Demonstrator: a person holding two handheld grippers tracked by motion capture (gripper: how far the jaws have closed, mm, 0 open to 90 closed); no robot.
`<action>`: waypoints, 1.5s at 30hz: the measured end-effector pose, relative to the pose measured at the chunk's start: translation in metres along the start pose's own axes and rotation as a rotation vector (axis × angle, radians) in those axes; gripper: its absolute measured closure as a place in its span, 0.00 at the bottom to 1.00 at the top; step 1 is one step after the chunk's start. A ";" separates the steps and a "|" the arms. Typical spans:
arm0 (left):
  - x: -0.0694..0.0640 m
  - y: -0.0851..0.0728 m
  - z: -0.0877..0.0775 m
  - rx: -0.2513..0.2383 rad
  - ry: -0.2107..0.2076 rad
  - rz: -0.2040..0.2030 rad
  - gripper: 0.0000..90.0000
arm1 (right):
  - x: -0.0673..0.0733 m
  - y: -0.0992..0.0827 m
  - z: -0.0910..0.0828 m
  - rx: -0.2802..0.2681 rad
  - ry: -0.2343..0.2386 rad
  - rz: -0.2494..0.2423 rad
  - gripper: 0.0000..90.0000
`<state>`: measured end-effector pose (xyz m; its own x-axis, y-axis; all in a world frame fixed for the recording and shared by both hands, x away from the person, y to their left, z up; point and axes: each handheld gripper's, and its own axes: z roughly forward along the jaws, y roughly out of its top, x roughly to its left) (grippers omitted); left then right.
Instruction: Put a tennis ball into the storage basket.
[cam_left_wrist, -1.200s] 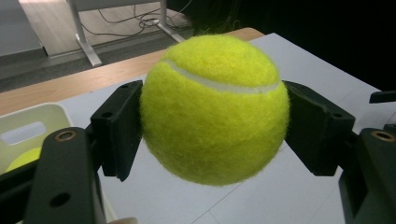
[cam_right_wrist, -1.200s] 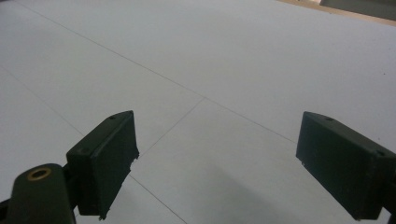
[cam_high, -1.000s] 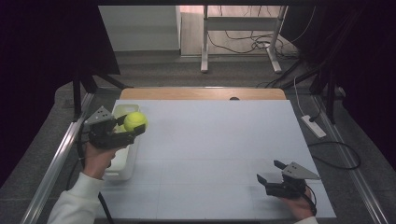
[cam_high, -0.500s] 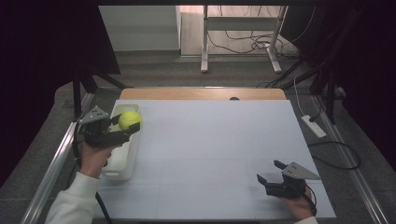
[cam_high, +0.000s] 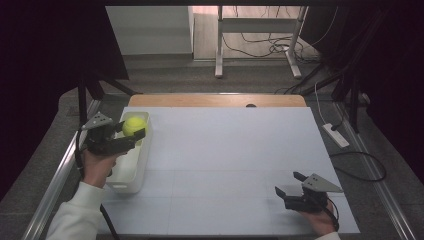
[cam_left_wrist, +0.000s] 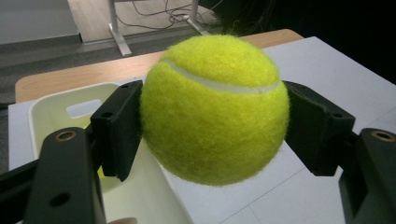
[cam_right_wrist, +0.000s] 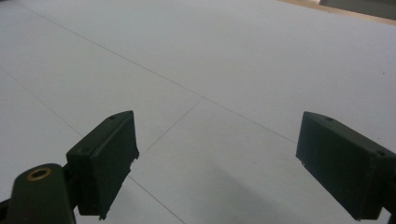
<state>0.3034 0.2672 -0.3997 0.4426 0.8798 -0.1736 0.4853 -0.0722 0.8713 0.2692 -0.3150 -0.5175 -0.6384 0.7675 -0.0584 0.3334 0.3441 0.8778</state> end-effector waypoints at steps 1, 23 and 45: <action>0.001 0.000 0.000 0.002 0.005 -0.002 0.30 | 0.000 0.000 0.000 -0.001 0.000 0.000 0.14; 0.031 -0.005 0.014 0.060 0.088 -0.060 0.30 | 0.000 0.000 0.000 0.000 0.000 0.002 0.14; 0.051 -0.014 0.030 0.137 0.132 -0.101 0.29 | 0.000 0.000 0.000 0.002 -0.002 -0.001 0.14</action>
<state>0.3418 0.2990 -0.4343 0.2880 0.9391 -0.1877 0.6241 -0.0354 0.7806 0.2694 -0.3148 -0.5178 -0.6370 0.7686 -0.0600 0.3345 0.3457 0.8767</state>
